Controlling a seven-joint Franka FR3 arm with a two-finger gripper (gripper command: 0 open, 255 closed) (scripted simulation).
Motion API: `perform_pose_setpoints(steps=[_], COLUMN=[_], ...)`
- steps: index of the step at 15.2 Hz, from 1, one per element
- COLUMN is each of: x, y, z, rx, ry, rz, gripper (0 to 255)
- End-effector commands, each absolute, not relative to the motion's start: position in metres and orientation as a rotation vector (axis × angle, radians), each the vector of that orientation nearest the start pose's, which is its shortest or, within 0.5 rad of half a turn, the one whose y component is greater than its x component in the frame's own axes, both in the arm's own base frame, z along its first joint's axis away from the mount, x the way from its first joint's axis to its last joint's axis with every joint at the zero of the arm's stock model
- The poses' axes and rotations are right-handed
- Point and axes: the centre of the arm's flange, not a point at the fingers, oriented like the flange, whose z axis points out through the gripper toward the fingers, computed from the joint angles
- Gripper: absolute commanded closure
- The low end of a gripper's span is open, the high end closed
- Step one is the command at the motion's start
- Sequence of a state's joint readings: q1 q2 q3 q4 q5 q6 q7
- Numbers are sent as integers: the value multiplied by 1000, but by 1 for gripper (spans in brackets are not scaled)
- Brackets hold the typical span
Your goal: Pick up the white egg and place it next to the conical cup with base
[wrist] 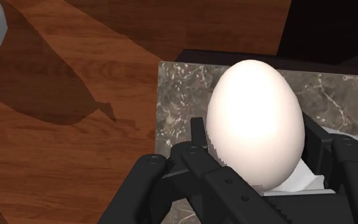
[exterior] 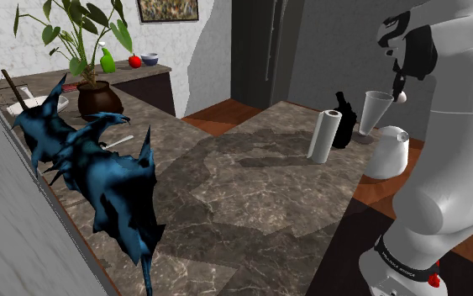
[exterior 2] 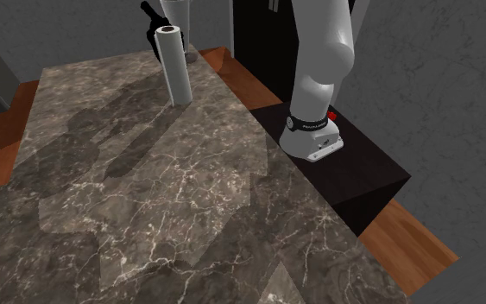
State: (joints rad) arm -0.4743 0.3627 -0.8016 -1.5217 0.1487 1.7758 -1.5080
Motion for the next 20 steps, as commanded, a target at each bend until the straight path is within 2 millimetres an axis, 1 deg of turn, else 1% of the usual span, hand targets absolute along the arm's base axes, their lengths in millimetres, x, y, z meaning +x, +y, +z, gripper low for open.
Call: perform_pose_setpoints(steps=[1,18,19,20], x=[262,262,253,253], y=[-589,-589,-596,-596], z=[492,402,497,497], rx=[-3137,-3137,-3279,-3279], ry=[-370,-370,-363,-363], rz=[174,174,0,0], gripper=[255,255,255,0])
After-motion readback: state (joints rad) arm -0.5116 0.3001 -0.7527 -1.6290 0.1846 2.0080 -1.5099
